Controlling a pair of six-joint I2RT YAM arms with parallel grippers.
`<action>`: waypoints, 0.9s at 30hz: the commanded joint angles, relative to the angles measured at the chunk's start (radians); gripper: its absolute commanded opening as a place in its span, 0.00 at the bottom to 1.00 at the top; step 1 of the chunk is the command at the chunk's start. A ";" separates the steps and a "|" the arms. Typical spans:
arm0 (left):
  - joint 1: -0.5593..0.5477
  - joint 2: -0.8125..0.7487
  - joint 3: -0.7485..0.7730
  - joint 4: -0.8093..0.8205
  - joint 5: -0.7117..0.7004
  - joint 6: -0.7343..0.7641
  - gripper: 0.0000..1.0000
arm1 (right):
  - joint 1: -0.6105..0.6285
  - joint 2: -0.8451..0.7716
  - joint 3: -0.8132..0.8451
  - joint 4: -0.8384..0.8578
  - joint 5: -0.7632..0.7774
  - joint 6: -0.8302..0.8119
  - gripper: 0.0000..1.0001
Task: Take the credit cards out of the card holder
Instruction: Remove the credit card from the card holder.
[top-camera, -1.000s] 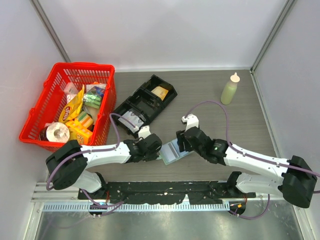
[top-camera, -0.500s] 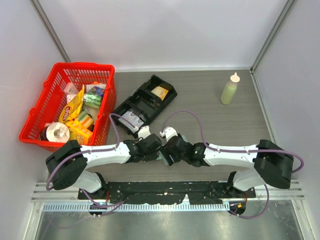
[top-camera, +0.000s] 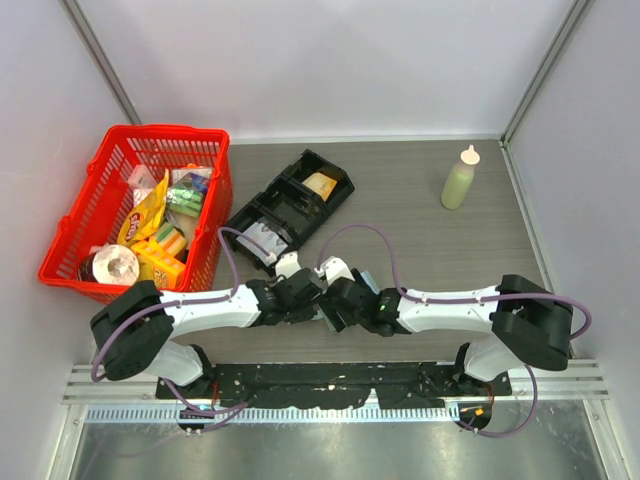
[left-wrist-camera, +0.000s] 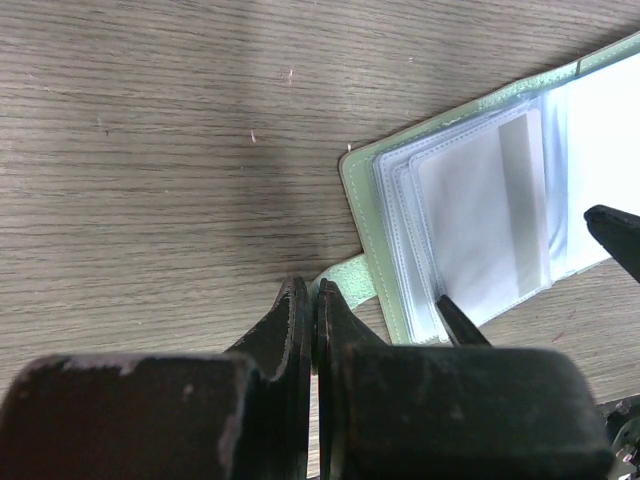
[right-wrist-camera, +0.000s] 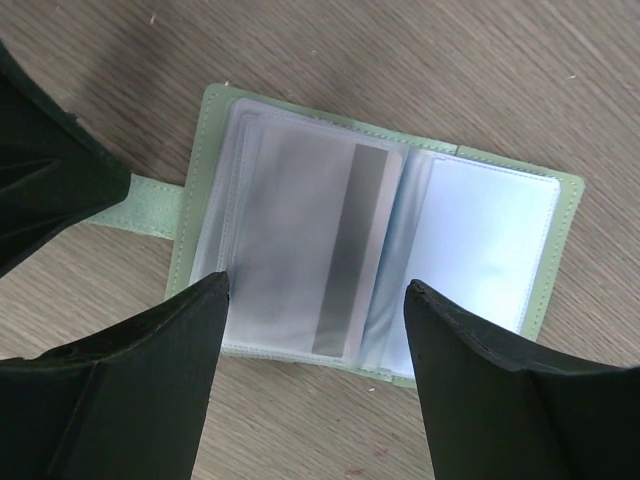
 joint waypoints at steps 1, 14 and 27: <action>-0.002 -0.026 -0.005 0.001 -0.016 -0.008 0.00 | 0.007 -0.013 0.042 -0.011 0.074 0.017 0.75; -0.002 -0.023 -0.005 -0.003 -0.008 -0.005 0.00 | 0.005 -0.071 0.066 -0.081 0.200 0.011 0.72; -0.003 -0.029 -0.008 -0.004 -0.007 -0.006 0.00 | 0.017 -0.004 0.056 0.014 -0.010 0.007 0.73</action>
